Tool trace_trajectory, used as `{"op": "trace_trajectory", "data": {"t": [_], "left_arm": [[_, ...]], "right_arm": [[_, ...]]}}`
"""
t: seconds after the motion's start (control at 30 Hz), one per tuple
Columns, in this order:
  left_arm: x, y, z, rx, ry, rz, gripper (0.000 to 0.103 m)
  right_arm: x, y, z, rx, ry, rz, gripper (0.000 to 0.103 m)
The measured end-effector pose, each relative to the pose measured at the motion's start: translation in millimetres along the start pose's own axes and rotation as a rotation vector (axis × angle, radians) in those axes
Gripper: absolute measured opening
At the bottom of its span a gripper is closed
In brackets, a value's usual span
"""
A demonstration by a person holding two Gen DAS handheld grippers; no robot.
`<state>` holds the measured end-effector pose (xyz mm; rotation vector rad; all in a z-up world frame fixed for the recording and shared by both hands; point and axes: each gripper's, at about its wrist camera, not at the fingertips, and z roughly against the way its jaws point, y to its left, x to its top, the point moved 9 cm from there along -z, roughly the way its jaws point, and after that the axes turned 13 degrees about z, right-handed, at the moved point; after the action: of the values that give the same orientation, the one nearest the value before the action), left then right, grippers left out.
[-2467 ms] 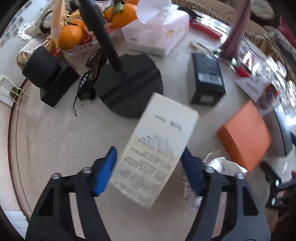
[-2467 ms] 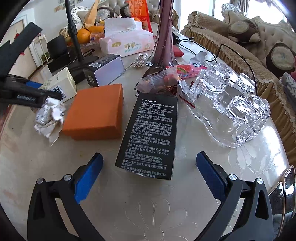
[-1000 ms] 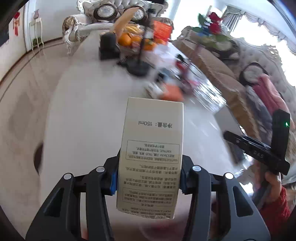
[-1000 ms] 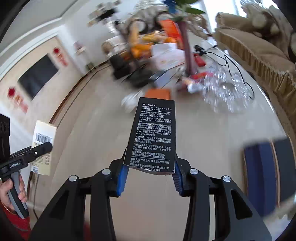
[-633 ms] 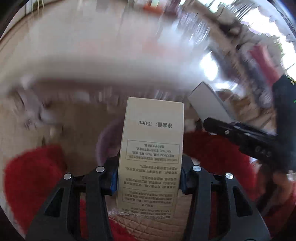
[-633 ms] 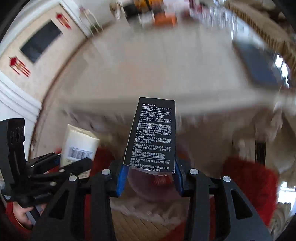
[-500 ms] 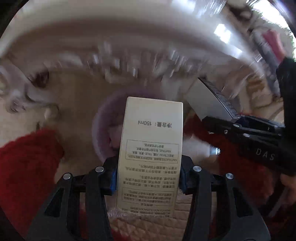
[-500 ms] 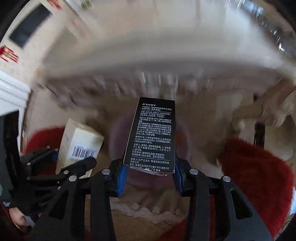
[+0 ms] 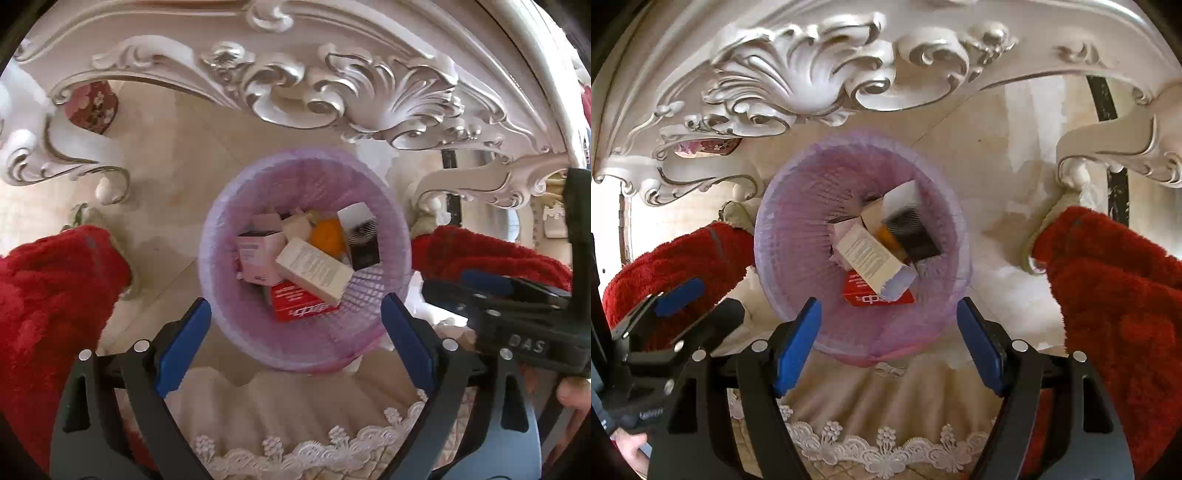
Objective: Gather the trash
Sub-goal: 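Carry both boxes over the wastebasket and open both tools, then grasp the crumpled white paper with the left tool while the right tool grasps the snack wrapper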
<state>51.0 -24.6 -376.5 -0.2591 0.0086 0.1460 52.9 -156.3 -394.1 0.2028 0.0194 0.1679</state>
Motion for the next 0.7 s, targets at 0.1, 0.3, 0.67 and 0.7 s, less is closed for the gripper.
{"op": "trace_trajectory", "data": {"t": [0.1, 0.3, 0.67, 0.7], "left_arm": [[1.0, -2.1, 28.7, 0.032, -0.089, -0.040, 0.090], [5.4, -22.8, 126.0, 0.024, -0.361, -0.163, 0.090], [169.5, -109.5, 243.1, -0.049, -0.766, -0.268, 0.090], [188.0, -119.2, 245.7, -0.074, -0.764, -0.254, 0.090]], "right_arm": [[-5.5, 14.0, 24.5, -0.003, -0.053, 0.081, 0.072], [3.8, 41.2, 125.5, -0.029, -0.370, 0.256, 0.072], [153.4, -36.5, 262.1, -0.212, -0.814, 0.222, 0.072], [174.7, -45.1, 269.8, -0.237, -0.821, 0.218, 0.072]]}}
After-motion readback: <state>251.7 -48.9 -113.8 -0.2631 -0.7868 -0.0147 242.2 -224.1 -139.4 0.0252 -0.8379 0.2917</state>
